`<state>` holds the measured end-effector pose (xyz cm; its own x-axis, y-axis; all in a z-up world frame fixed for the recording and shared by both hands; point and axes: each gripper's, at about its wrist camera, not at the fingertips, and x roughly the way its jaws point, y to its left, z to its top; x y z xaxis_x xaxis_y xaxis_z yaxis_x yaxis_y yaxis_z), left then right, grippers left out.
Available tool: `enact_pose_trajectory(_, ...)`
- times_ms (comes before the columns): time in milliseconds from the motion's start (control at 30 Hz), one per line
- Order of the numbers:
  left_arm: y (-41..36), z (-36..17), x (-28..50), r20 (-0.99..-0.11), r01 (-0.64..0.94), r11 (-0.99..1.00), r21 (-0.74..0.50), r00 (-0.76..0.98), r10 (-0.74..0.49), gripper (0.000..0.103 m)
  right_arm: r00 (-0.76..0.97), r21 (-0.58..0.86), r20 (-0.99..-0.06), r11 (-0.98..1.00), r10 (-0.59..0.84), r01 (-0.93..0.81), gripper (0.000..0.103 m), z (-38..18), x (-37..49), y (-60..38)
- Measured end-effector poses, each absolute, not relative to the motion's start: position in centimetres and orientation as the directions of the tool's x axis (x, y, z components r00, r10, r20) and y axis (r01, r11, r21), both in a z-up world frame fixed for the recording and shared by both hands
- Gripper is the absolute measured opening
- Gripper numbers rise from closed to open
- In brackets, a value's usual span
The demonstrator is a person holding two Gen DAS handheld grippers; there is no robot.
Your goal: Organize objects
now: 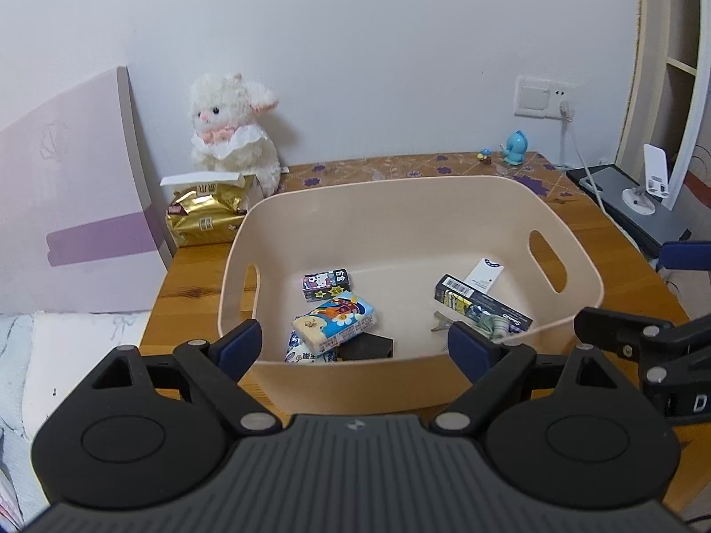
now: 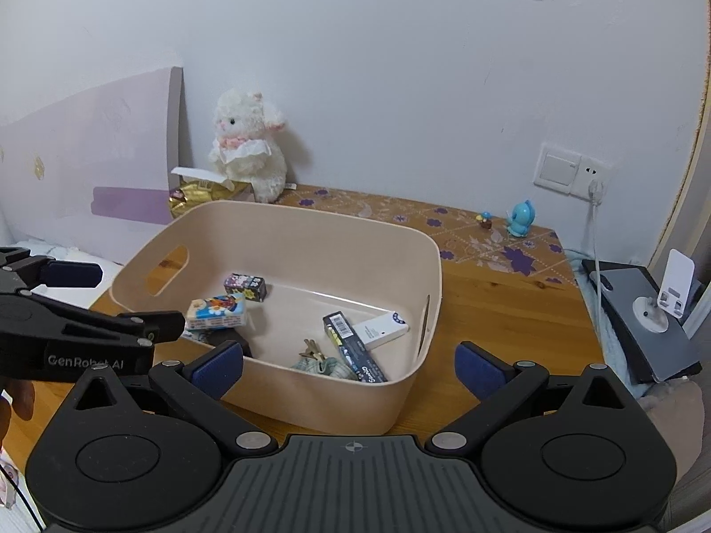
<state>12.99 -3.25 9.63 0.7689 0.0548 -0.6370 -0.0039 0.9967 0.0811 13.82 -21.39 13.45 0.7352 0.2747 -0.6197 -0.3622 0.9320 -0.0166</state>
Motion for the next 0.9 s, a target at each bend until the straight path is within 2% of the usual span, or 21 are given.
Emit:
enact_pose_trajectory(467, -2.7, 10.5, 7.8, -0.595, -0.006, 0.998, 0.067, 0.803, 0.045, 0.092, 0.763, 0.021, -0.58, 0.942, 0.285, -0.336, 0.103, 14.2, 9.4, -22.7)
enact_pose_trajectory(700, -2.1, 11.0, 5.2, -0.597, -0.027, 0.999, 0.036, 0.801, 0.043, 0.092, 0.745, 0.058, -0.601, 0.945, 0.29, -0.322, 0.103, 13.3, 7.8, -23.6)
enact_pose_trajectory(767, -1.9, 11.1, 4.7, -0.602, -0.034, 0.999, 0.029, 0.797, 0.045, 0.096, 0.737, 0.08, -0.603, 0.942, 0.305, -0.325, 0.103, 13.1, 7.4, -23.9)
enact_pose_trajectory(900, -2.0, 11.1, 3.6, -0.604, -0.044, 0.999, 0.023, 0.795, 0.049, 0.096, 0.746, 0.058, -0.602, 0.947, 0.284, -0.315, 0.103, 13.2, 6.3, -24.1)
